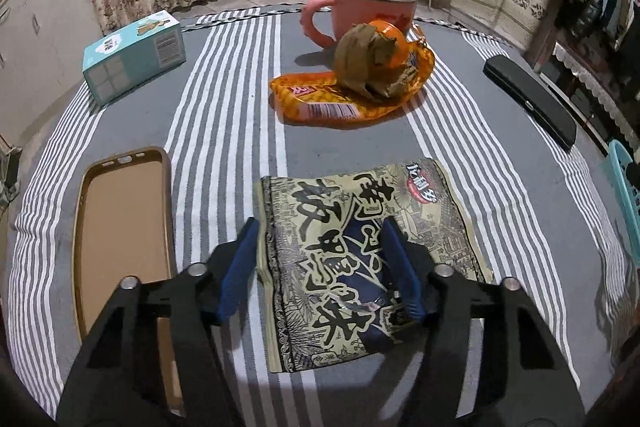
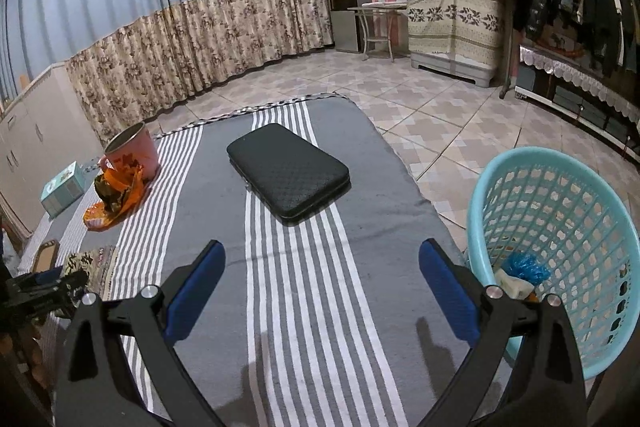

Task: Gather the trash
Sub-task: 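Grasp the black-and-cream patterned snack bag with the left tool and lift it, then hold the snack bag in the left tool while the right tool grasps crumpled brown paper, then carry the snack bag and brown paper with both tools over the basket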

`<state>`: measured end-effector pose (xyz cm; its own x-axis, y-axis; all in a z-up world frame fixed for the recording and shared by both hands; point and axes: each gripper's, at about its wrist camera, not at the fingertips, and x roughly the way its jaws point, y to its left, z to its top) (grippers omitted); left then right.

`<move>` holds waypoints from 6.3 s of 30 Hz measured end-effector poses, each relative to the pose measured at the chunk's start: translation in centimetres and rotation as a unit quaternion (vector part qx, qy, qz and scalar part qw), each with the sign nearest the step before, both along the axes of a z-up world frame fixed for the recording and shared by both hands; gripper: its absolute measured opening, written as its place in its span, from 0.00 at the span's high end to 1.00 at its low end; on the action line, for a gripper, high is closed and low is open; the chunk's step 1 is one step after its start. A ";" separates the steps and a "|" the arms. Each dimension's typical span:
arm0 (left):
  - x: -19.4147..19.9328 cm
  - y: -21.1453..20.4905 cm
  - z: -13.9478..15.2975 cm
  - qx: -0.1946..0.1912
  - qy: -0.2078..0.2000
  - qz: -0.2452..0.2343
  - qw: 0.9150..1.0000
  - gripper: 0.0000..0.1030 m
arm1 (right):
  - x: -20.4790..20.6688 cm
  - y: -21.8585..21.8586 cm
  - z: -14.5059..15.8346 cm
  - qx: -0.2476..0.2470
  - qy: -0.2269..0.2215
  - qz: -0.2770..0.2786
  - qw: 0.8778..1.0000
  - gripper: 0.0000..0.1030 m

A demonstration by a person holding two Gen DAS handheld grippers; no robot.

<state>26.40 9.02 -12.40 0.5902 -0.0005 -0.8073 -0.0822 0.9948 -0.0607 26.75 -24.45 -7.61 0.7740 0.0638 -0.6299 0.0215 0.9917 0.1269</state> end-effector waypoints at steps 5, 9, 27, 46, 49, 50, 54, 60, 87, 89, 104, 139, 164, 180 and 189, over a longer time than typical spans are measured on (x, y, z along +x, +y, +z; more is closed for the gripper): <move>0.1 0.2 0.1 0.009 -0.002 -0.001 1.000 0.71 | 0.1 0.0 0.0 0.001 0.000 -0.001 1.000 0.07; 0.2 0.6 0.2 -0.003 -0.007 -0.004 1.000 0.90 | 0.1 0.1 0.0 -0.006 0.000 0.000 1.000 0.07; -0.4 4.3 4.4 0.026 -0.122 0.004 0.992 0.94 | -0.1 6.0 -1.1 -0.056 0.003 0.060 0.997 0.07; -0.4 13.1 7.2 0.026 -0.231 0.098 0.968 0.94 | 5.0 18.8 1.0 -0.104 -0.008 0.146 0.984 0.08; -0.4 13.3 6.8 0.016 -0.227 0.099 0.969 0.94 | 6.5 20.7 0.7 -0.115 -0.001 0.158 0.981 0.14; -0.4 13.3 6.7 0.010 -0.227 0.097 0.969 0.94 | 7.1 21.6 0.3 -0.125 0.005 0.162 0.979 0.18; -0.5 13.6 6.6 0.000 -0.226 0.097 0.969 0.94 | 9.1 23.1 -0.5 -0.123 0.022 0.170 0.977 0.34; -0.5 14.1 6.3 -0.017 -0.218 0.105 0.970 0.94 | 9.4 24.6 -0.7 -0.123 0.019 0.192 0.974 0.46; -0.1 13.1 5.6 -0.003 -0.213 0.098 0.972 0.94 | 9.8 24.2 0.8 -0.074 0.000 0.248 0.966 0.94; 0.0 13.1 5.6 -0.004 -0.212 0.098 0.972 0.94 | 10.0 25.1 0.5 -0.087 0.006 0.252 0.964 0.94; -0.3 13.6 5.7 -0.020 -0.212 0.101 0.972 0.94 | 11.0 26.5 -2.5 -0.098 0.079 0.263 0.956 0.63; -0.4 13.7 5.7 -0.027 -0.212 0.100 0.972 0.94 | 9.2 25.1 -0.9 -0.073 0.024 0.271 0.959 0.90; -1.3 4.5 10.2 0.021 -0.230 0.016 0.973 0.94 | -2.6 -4.1 5.8 -0.008 -0.048 0.026 0.998 0.90; -1.9 -17.5 13.1 -0.037 -0.256 -0.154 0.954 0.94 | -5.1 -18.1 5.9 -0.037 -0.056 -0.117 0.991 0.90; -2.2 -29.8 12.2 -0.052 -0.245 -0.247 0.936 0.94 | -6.5 -22.5 5.4 -0.033 -0.052 -0.158 0.985 0.90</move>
